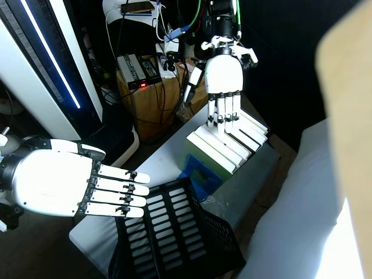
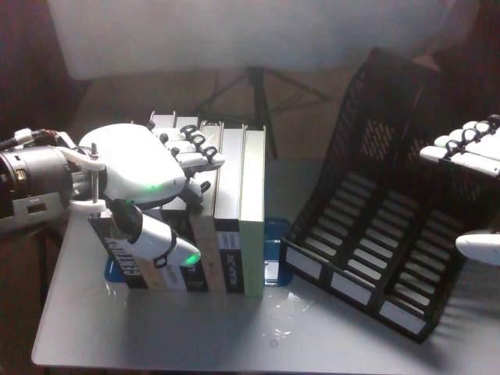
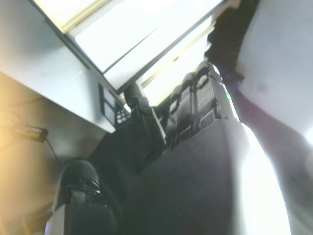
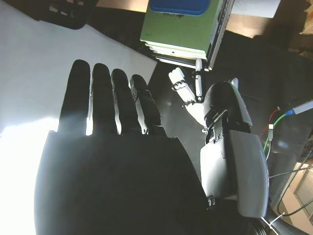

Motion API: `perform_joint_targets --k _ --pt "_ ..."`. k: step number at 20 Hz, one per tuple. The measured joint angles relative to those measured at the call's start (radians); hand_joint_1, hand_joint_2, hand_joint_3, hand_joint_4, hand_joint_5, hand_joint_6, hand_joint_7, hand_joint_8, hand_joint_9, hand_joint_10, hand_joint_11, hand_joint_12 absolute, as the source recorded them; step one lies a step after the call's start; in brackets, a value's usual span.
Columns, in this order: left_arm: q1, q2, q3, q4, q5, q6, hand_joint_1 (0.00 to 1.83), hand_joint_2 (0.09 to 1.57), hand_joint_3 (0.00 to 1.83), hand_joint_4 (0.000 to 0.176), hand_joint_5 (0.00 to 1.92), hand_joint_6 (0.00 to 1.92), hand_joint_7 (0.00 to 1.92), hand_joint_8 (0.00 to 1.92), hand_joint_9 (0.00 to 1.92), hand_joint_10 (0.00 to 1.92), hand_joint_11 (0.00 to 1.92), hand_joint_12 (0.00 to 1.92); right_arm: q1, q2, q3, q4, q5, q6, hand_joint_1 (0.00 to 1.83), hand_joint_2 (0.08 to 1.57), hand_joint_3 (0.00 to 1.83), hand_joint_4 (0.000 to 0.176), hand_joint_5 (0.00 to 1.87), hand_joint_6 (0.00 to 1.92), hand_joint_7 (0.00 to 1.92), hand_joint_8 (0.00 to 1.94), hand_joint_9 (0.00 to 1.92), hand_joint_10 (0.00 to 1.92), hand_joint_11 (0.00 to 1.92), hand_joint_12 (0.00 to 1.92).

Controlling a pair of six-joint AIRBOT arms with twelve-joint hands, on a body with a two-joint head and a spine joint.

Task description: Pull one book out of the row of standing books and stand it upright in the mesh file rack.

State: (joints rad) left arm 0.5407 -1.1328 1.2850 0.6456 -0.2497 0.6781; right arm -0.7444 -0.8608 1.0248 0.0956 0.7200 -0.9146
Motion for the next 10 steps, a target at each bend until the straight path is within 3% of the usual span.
perform_joint_targets --k 4,10 --pt "0.013 0.002 -0.008 0.1 -0.009 -0.081 0.05 1.13 0.0 0.0 0.64 0.03 0.0 0.0 0.0 0.0 0.0 0.0 -0.008 0.0 0.0 0.009 0.006 0.002 0.22 1.26 0.01 0.0 0.0 0.0 0.0 0.0 0.0 0.0 0.0 0.0" --pt "0.06 0.029 -0.039 0.095 -0.042 -0.104 0.03 1.15 0.01 0.0 0.62 0.01 0.0 0.0 0.0 0.0 0.0 0.0 -0.013 -0.001 0.0 0.014 0.008 0.008 0.25 1.27 0.01 0.0 0.0 0.0 0.0 0.0 0.0 0.0 0.0 0.0"
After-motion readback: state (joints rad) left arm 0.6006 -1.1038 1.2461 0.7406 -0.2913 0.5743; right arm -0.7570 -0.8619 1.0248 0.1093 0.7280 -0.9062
